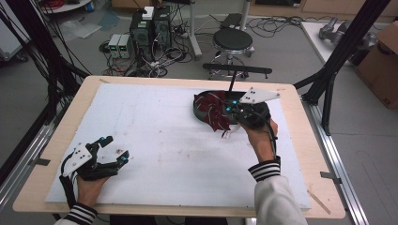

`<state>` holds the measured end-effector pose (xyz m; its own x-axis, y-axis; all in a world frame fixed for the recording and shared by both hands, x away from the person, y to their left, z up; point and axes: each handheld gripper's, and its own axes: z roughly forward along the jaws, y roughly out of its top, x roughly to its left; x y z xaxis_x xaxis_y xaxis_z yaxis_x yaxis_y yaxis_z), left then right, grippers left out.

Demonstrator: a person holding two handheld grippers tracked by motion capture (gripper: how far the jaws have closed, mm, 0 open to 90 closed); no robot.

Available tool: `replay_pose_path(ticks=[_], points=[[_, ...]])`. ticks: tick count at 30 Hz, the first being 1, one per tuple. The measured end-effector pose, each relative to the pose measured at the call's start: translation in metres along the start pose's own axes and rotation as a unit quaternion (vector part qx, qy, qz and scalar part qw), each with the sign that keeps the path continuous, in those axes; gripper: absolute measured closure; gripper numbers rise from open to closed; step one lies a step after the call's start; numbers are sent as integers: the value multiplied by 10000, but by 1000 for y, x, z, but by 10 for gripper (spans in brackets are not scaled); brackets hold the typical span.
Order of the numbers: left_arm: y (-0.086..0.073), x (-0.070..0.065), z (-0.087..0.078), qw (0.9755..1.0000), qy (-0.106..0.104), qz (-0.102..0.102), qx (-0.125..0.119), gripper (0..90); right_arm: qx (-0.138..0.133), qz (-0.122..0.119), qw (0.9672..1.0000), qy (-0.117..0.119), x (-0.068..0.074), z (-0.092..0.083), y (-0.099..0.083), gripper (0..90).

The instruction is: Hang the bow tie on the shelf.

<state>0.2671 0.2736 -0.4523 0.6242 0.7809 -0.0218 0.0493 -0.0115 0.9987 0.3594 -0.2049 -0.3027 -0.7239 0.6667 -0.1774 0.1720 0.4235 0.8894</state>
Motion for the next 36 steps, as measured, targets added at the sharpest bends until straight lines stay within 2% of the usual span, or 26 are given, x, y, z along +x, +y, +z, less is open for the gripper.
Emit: replay_pose_path(ticks=[10, 18, 36], points=[[0, 0, 0, 10000, -3, -7, -4, 142, -154, 45, 9998, -71, -10, 4, 14, 886], [0, 0, 0, 10000, -5, -3, -6, 143, -246, 78, 9994, -218, -24, 8, 25, 885], [0, 1, 0, 10000, -14, -29, -20, 143, -255, 192, 9983, -488, -50, 26, 43, 886]])
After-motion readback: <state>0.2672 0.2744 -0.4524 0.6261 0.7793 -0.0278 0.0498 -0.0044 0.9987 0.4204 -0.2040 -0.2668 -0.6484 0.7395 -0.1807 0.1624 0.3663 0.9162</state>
